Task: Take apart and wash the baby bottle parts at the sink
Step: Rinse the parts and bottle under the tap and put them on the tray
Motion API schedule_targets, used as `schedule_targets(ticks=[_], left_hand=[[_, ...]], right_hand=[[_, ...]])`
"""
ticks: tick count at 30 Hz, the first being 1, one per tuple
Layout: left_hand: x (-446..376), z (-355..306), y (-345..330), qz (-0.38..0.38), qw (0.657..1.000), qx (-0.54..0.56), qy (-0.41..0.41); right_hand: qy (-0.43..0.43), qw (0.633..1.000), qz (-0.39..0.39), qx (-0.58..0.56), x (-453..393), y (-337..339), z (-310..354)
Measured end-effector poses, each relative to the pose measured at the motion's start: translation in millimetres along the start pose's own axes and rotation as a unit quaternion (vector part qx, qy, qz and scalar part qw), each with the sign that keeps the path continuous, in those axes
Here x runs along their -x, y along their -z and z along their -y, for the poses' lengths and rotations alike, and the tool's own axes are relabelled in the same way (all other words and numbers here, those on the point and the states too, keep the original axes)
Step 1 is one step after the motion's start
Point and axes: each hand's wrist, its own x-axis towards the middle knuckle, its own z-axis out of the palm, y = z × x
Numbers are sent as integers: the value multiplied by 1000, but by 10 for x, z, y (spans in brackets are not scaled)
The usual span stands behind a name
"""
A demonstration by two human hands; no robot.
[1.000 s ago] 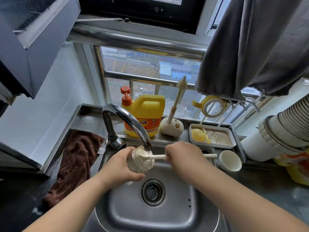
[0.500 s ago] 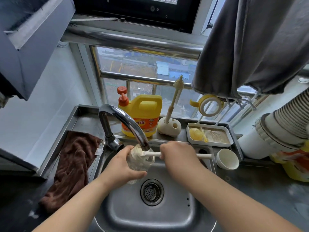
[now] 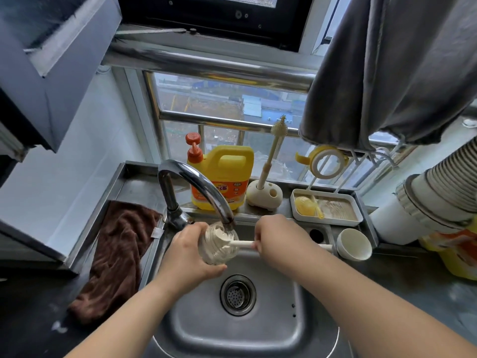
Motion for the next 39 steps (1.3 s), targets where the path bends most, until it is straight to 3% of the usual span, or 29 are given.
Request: schedule_targets(ticks=[12, 16, 22, 34, 39], left_hand=[[16, -67, -49, -48, 998, -30, 4], [0, -3, -6, -42, 999, -33, -3], [-12, -134, -3, -6, 996, -69, -56], [-18, -90, 16, -66, 996, -56, -33], [122, -48, -33, 8, 999, -13, -38]], right_hand=[[-6, 1000, 0, -2, 5, 5, 78], [-3, 1000, 18, -10, 3, -17, 55], [22, 998, -39, 51, 60, -5, 84], [26, 999, -31, -28, 9, -100, 37], [48, 997, -42, -47, 74, -211, -9]])
